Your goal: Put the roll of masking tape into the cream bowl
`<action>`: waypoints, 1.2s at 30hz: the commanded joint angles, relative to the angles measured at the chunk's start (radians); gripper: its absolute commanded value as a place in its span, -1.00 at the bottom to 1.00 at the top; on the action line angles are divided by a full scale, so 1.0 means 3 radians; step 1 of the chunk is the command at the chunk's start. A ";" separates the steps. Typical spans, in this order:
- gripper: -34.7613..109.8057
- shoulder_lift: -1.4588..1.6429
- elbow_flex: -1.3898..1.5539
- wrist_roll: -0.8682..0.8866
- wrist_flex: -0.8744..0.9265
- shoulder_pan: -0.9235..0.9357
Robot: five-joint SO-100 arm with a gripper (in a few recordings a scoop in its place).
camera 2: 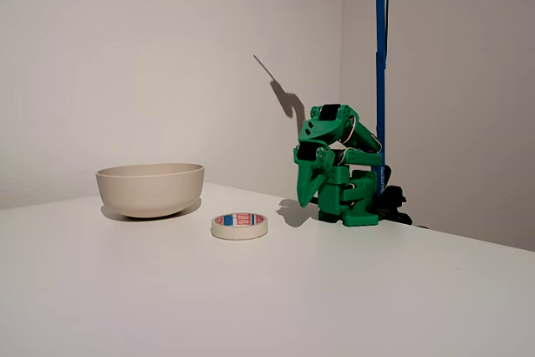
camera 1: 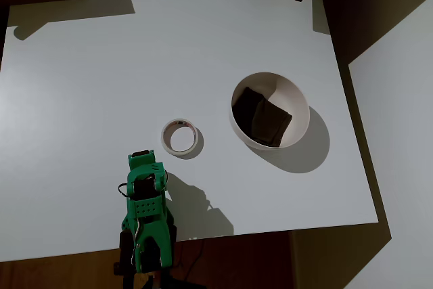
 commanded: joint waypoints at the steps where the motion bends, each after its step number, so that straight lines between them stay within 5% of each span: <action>1: -0.60 0.0015 -0.0041 -0.0010 0.0031 0.0005; 25: -0.64 0.0000 -0.0041 0.0143 -0.0128 -0.0102; 36: -0.64 -0.3124 -0.1442 0.0256 -0.1038 0.0920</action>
